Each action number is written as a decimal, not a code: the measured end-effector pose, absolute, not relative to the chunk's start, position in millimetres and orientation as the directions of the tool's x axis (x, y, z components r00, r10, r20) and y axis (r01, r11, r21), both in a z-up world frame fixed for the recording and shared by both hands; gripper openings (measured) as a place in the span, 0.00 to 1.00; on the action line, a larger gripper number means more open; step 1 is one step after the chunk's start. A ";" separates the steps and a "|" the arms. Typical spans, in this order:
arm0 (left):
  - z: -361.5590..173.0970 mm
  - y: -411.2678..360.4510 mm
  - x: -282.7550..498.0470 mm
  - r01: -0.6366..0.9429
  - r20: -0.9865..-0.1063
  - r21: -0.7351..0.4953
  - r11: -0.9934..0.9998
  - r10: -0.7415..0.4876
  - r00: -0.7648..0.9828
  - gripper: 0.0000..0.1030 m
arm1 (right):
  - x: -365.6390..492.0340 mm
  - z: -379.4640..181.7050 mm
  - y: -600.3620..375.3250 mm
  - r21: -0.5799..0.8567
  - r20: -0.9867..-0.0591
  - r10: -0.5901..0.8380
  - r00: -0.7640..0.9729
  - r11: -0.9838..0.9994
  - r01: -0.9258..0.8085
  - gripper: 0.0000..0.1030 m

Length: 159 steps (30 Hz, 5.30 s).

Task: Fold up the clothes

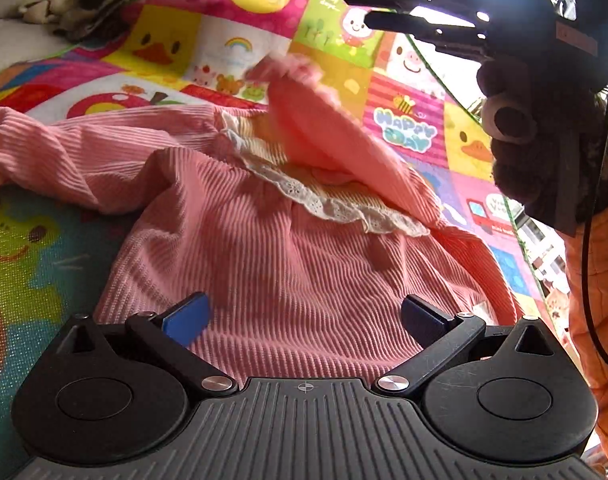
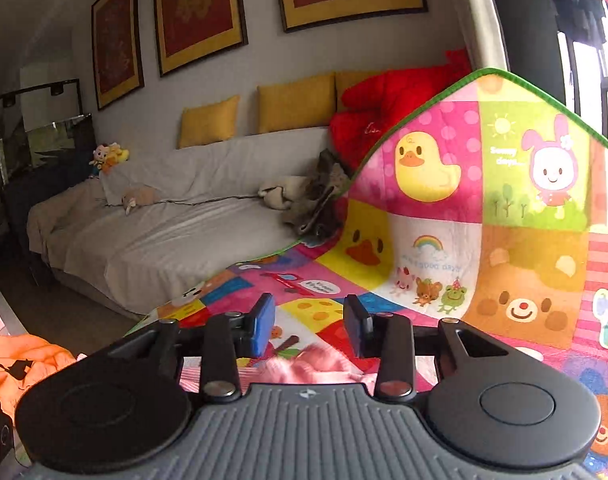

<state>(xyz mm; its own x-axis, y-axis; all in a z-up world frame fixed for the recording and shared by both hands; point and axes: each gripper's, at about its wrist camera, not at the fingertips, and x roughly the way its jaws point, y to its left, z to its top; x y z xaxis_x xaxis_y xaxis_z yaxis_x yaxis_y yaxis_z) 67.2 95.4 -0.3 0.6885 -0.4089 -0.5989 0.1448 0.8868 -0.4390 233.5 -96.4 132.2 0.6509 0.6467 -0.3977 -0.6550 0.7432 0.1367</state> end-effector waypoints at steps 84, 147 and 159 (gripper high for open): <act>26.8 106.1 129.6 0.106 -0.571 0.033 0.994 -0.068 0.818 0.96 | 265.8 113.6 -206.7 0.418 -0.497 0.581 0.645 0.811 -0.408 0.17; 26.9 71.5 190.2 0.255 -0.582 -0.304 0.918 -0.391 0.713 1.00 | 234.2 68.4 -228.9 0.116 -0.513 0.452 0.730 0.879 -0.462 0.23; -1.8 69.4 225.8 0.208 -0.610 -0.321 0.924 -0.369 0.702 1.00 | 269.5 8.7 -185.5 0.166 -0.590 0.470 0.657 0.866 -0.472 0.29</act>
<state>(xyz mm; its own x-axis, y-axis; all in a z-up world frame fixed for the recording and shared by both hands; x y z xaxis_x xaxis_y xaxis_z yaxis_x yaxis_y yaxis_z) 225.8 69.4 -1.8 0.7015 -0.3692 -0.6095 0.2077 0.9241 -0.3207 269.5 -185.5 8.7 0.6566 0.4702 -0.5898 -0.4715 0.8662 0.1656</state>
